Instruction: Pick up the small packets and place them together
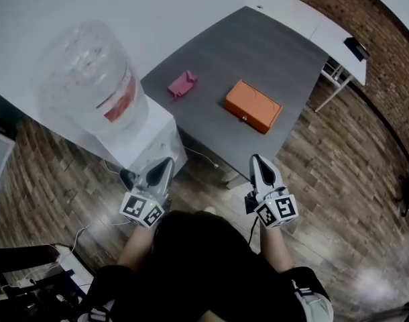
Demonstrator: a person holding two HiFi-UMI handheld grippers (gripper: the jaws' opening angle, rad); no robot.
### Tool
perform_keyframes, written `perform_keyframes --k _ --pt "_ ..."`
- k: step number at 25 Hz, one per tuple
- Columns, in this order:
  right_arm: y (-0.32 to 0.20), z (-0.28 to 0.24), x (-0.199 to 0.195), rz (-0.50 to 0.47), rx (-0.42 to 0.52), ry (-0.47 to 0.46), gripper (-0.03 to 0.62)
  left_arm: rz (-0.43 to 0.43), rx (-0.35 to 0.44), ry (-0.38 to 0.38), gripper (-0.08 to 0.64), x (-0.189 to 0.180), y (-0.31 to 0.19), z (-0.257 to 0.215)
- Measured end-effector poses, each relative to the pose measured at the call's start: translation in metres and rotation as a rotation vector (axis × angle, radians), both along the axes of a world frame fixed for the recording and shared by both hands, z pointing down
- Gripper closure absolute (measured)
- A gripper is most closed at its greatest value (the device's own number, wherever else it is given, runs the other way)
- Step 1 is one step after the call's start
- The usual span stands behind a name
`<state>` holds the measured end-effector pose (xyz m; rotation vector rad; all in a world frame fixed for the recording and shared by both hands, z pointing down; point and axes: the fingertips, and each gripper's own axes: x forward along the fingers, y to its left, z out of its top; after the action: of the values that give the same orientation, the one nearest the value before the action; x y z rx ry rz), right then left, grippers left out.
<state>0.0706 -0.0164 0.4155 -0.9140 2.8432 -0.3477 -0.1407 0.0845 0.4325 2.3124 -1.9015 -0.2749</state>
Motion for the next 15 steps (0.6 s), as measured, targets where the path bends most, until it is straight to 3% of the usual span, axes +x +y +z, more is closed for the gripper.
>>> perform_keyframes --k 15 --pt "-0.066 0.0 0.065 0.376 -0.045 0.069 0.591 0.383 -0.036 -0.029 0.56 0.063 -0.169 0.003"
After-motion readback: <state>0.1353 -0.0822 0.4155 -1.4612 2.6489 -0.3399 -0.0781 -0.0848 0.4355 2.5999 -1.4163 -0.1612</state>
